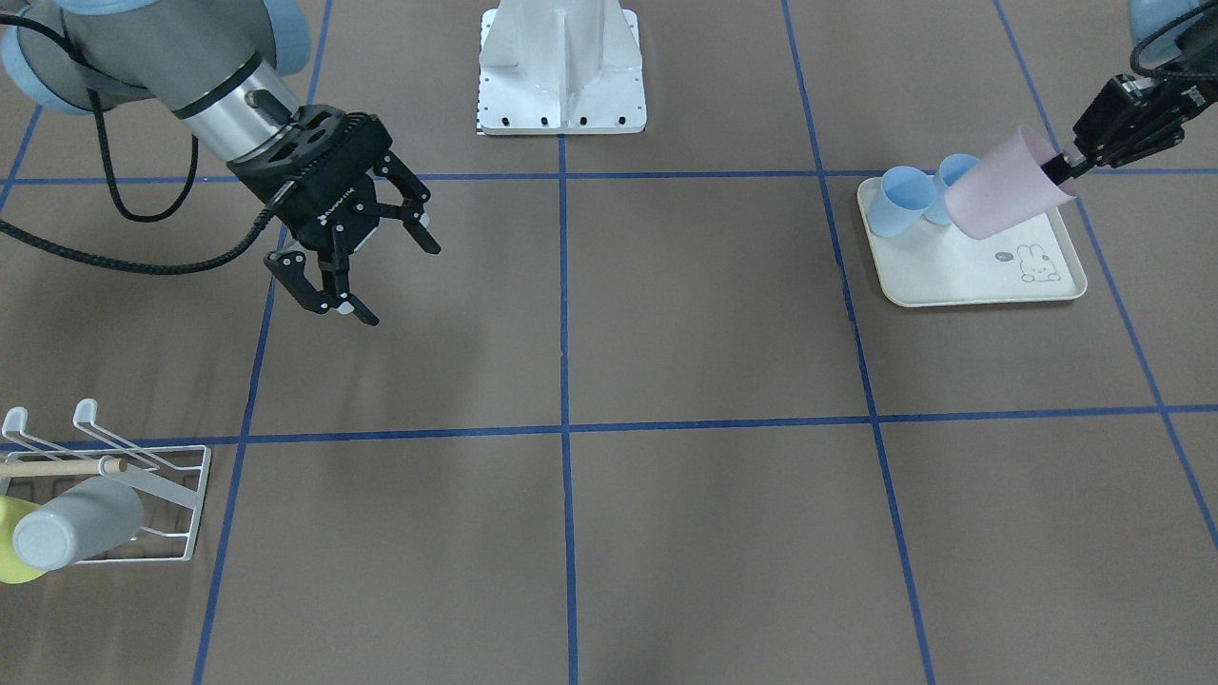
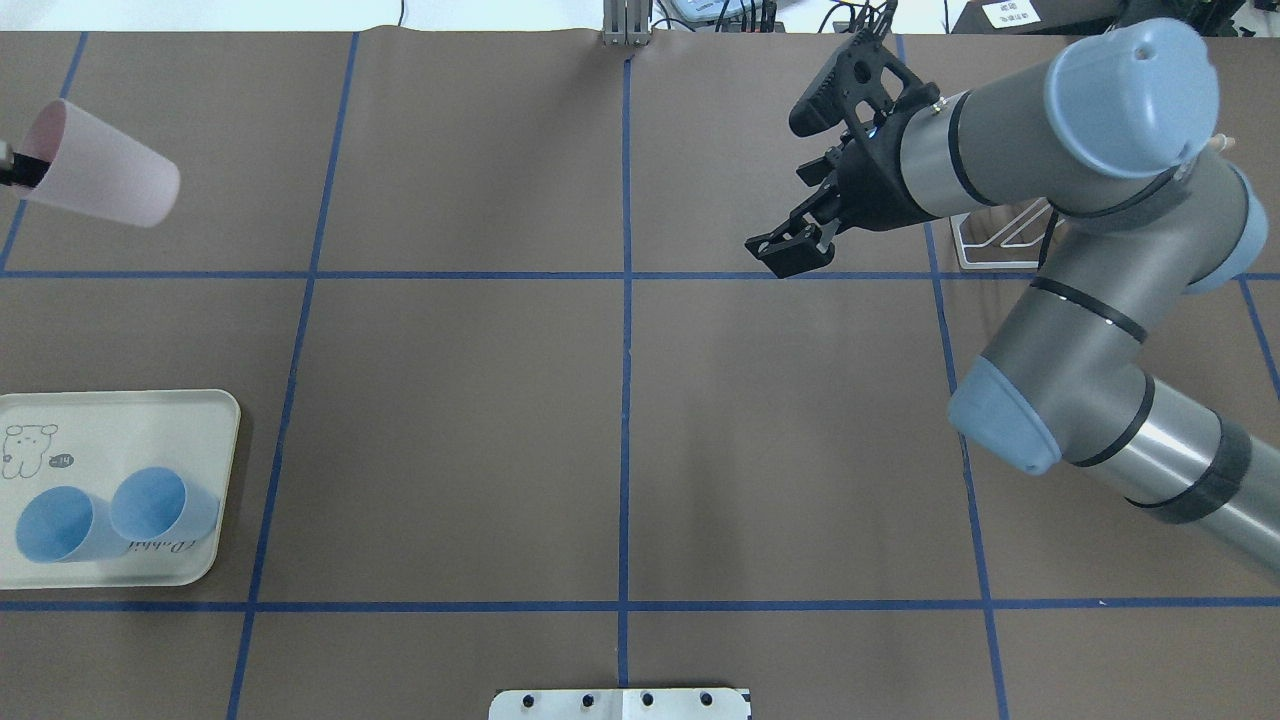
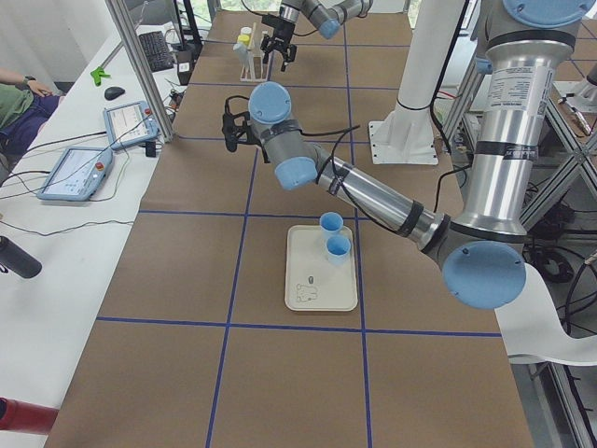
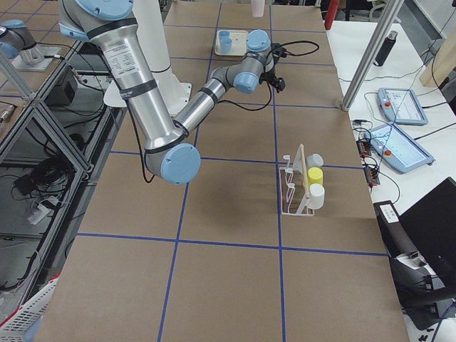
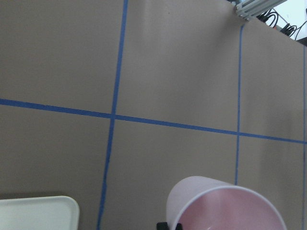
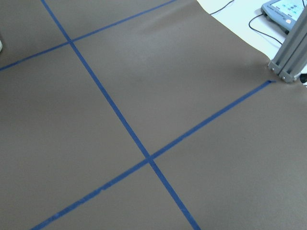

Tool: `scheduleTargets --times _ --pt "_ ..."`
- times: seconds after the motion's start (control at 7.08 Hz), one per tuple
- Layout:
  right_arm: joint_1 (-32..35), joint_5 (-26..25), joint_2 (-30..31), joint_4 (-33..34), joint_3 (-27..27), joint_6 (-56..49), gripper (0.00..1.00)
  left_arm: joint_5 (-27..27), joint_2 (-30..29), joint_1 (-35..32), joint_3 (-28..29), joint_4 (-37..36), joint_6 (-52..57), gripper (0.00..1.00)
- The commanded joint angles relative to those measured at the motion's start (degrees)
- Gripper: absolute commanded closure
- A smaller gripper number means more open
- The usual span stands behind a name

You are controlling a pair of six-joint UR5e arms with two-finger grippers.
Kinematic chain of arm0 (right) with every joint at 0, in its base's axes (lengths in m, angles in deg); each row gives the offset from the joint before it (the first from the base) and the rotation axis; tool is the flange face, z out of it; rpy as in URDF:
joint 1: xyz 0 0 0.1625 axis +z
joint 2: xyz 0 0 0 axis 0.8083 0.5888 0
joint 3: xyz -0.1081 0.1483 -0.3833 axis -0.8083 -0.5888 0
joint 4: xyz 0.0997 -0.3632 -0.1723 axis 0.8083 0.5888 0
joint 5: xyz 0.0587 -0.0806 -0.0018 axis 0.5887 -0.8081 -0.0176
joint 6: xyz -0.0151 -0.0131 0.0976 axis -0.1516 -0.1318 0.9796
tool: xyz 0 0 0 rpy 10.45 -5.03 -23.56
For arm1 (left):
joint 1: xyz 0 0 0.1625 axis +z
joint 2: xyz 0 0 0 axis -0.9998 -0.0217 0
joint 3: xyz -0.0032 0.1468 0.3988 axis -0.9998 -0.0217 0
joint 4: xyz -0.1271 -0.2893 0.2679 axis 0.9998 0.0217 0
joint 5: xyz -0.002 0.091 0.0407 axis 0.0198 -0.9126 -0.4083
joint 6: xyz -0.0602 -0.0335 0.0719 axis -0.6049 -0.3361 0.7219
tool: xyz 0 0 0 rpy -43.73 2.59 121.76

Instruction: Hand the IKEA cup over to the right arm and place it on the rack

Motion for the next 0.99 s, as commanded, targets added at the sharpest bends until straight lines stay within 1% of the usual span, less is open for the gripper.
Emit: scheduleTargets --times 0.0,0.14,0.28,0.42,0.57,0.85 --pt "-7.23 -9.23 -0.06 -12.88 -3.82 0.72 0.01 -0.46 -7.01 2.36 0.24 0.41 -12.37 1.0" --pt "-11.1 -14.24 -0.15 -17.98 -4.61 2.12 0.01 -2.46 -8.87 6.39 0.24 0.67 -13.62 1.0" --pt "-14.53 -19.6 -1.89 -19.6 -4.8 3.09 0.01 -9.62 -11.15 11.39 0.07 1.81 -18.16 1.0" --pt "-16.91 -23.48 -3.82 -19.62 -4.89 3.1 0.01 -12.12 -12.48 16.22 0.15 3.73 -21.42 1.0" --pt "-18.07 -25.96 -4.27 -19.97 -4.89 3.1 0.01 -12.5 -14.32 18.88 0.5 4.1 -22.93 1.0" --pt "-19.04 -27.3 -4.19 -25.92 -6.29 2.57 0.01 -12.67 -15.47 20.92 0.5 4.1 -22.95 1.0"
